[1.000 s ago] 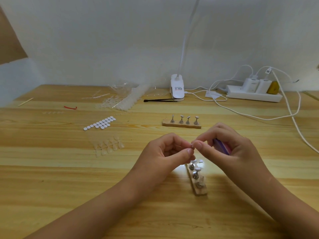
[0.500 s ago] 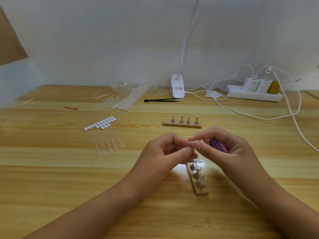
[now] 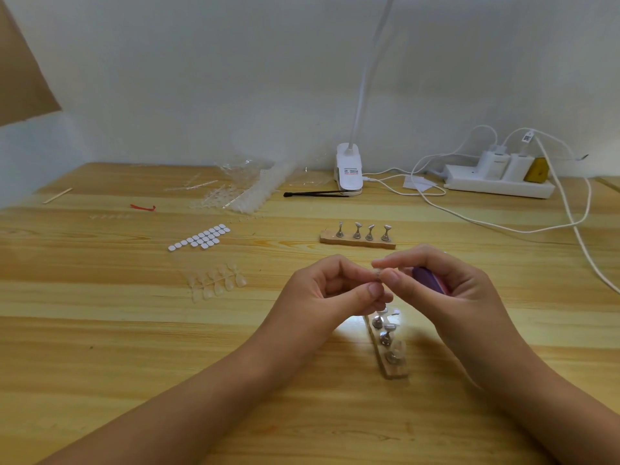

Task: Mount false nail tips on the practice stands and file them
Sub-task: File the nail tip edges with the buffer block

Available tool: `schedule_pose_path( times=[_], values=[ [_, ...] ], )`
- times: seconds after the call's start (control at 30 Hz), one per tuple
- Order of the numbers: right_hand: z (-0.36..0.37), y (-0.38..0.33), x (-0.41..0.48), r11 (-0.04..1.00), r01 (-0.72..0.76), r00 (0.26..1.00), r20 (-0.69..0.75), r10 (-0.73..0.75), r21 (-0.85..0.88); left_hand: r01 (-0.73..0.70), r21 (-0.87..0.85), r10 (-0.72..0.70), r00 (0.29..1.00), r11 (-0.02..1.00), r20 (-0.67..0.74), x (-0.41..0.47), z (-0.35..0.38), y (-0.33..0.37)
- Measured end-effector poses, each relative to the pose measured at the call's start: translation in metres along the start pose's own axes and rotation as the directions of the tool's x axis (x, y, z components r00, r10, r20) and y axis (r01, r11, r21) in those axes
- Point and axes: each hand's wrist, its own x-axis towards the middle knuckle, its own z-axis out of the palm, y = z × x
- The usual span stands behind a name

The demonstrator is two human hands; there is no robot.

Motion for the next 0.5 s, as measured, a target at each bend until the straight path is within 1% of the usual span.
schedule_pose_path(
  times=[0.13, 0.27, 0.5],
  values=[
    [-0.0002, -0.0020, -0.0002, 0.999, -0.007, 1.000, 0.004, 0.007, 0.042, 0.010, -0.016, -0.010, 1.000, 1.000, 0.009, -0.0001, 0.0007, 0.0002],
    [0.0010, -0.0015, 0.0001, 0.999, 0.007, 1.000, 0.024, -0.008, 0.041, 0.013, -0.006, -0.013, 1.000, 1.000, -0.011, 0.0001, 0.0010, 0.0006],
    [0.0007, 0.0023, 0.0017, 0.999, -0.003, 1.000, 0.007, 0.003, 0.040, 0.023, -0.023, -0.024, 0.999, 0.999, -0.028, -0.0001, 0.0019, 0.0015]
  ],
)
